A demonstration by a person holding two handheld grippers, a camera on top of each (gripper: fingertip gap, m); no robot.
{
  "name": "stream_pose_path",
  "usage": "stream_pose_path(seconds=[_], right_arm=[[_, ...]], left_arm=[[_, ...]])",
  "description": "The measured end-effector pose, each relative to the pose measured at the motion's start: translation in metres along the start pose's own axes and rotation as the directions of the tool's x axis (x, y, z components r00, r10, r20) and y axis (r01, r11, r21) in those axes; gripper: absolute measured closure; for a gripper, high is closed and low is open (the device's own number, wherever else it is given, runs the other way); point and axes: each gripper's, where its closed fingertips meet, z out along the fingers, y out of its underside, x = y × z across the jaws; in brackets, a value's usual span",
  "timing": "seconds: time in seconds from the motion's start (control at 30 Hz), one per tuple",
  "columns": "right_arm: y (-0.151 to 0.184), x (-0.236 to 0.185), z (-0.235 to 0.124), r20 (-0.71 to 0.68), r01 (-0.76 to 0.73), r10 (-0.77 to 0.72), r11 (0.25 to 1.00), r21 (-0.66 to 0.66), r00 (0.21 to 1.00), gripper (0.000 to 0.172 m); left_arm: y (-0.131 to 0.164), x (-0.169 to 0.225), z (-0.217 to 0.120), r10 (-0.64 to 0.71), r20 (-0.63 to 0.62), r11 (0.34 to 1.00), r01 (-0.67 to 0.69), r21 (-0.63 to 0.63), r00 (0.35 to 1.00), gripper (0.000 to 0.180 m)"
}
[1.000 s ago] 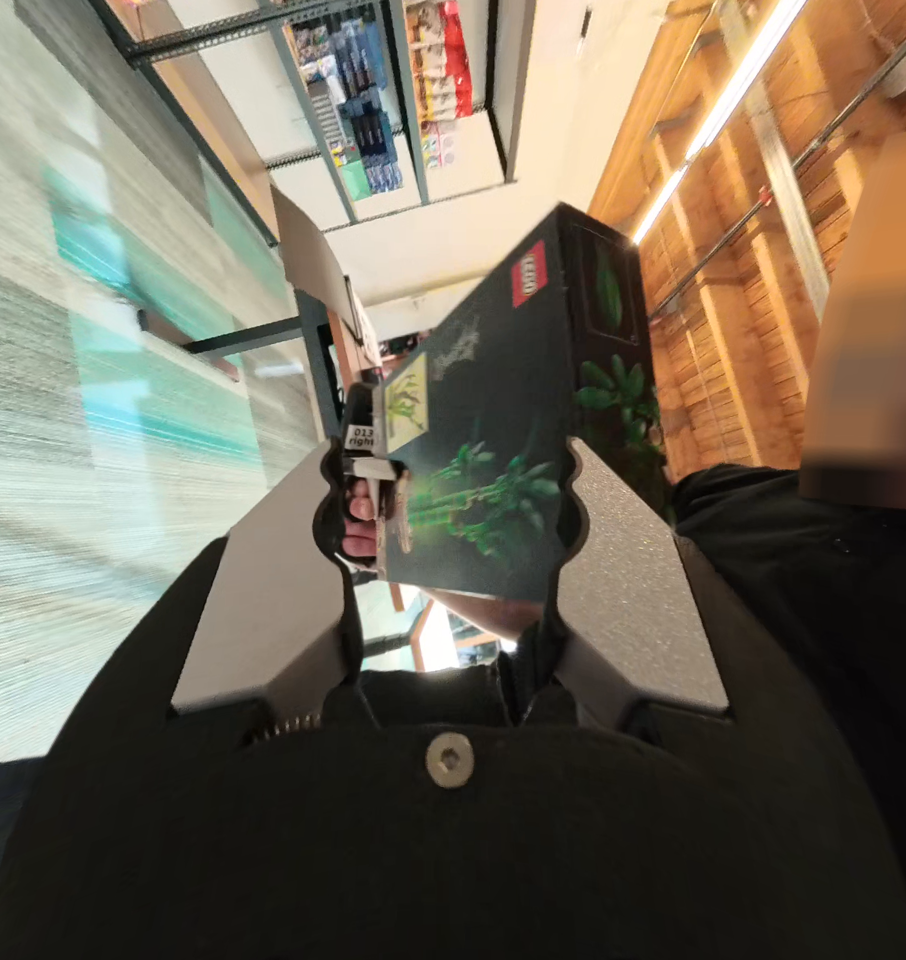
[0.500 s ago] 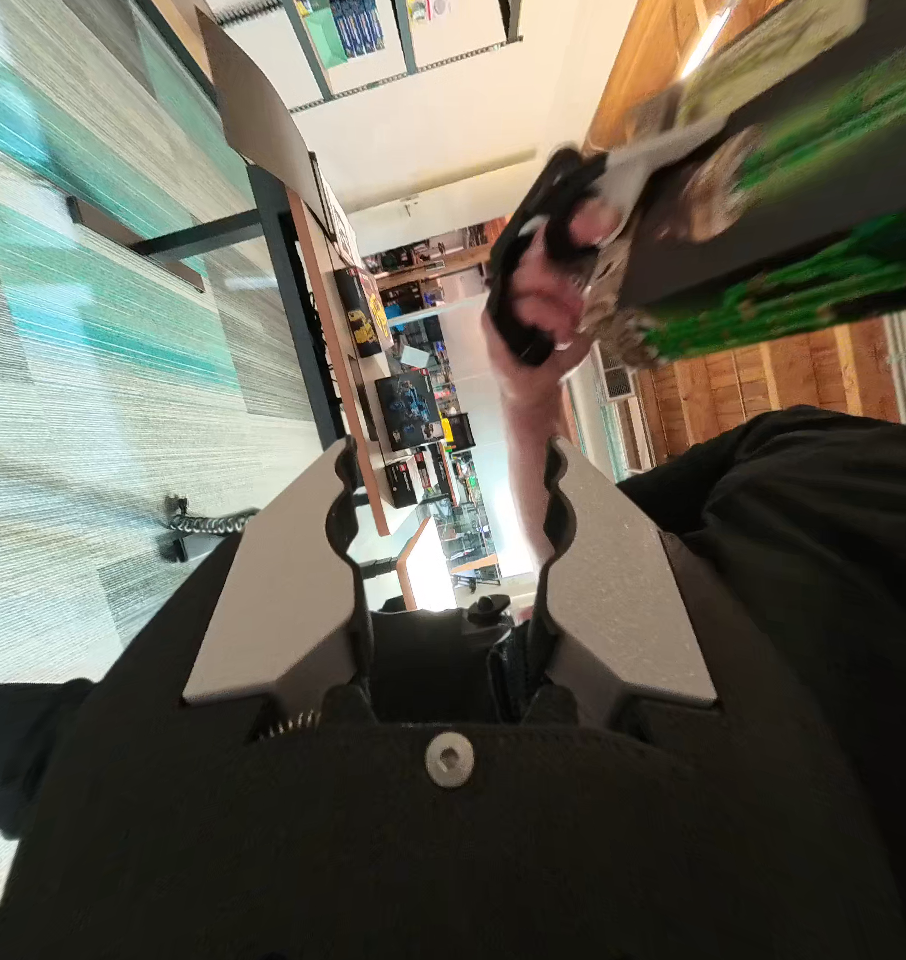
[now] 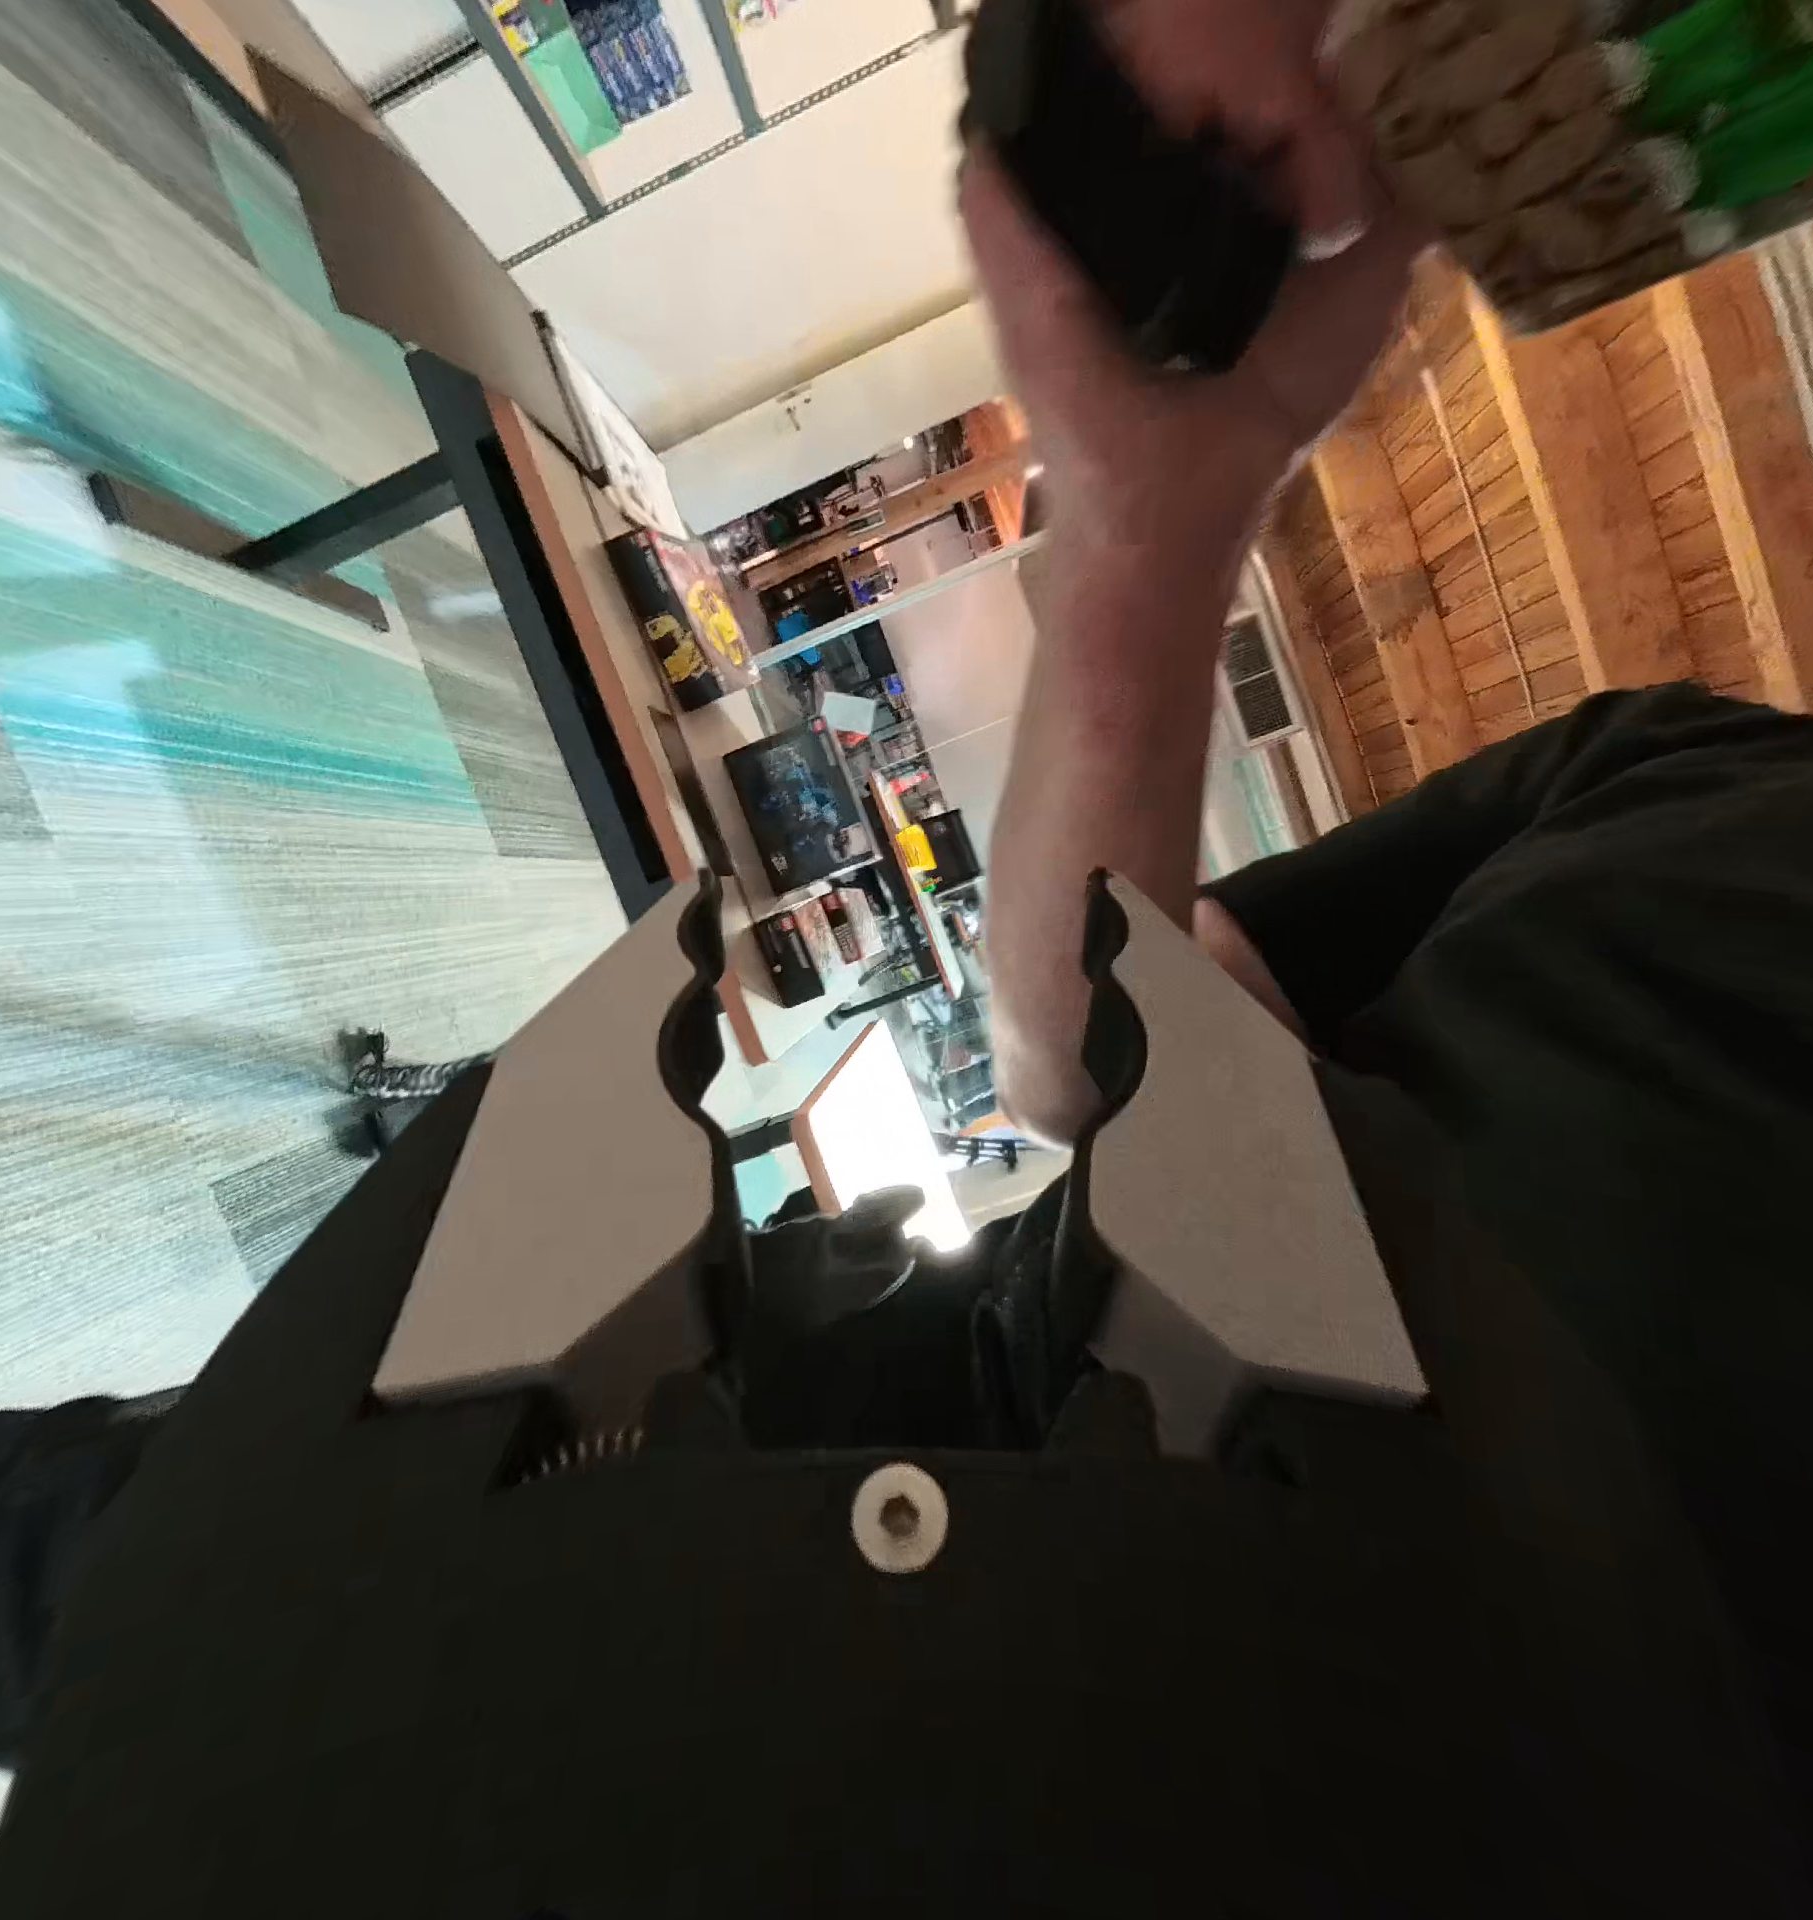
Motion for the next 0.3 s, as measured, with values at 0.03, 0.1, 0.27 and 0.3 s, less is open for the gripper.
stream_pose_path(seconds=[0.03,0.1,0.27,0.3], right_arm=[[0.006,0.006,-0.001,0.007,-0.032,0.032,0.999,0.025,0.999,0.091],[0.012,0.014,-0.003,0.025,-0.085,0.083,0.994,0.065,0.996,0.091],[0.006,0.006,0.000,-0.002,-0.009,0.009,0.999,0.052,1.000,0.091],[0.004,0.000,0.003,0.001,0.007,-0.007,0.999,0.046,1.000,0.091]], left_arm=[[0.000,0.006,-0.001,-0.001,-0.015,1.000,0.001,0.002,1.000,0.113],[0.004,0.008,-0.005,0.009,0.001,1.000,-0.009,-0.002,1.000,0.114],[0.023,0.025,-0.009,0.049,-0.002,0.998,-0.049,-0.031,0.999,0.118],[0.029,0.031,-0.007,0.064,-0.001,0.996,-0.064,-0.058,0.998,0.118]])
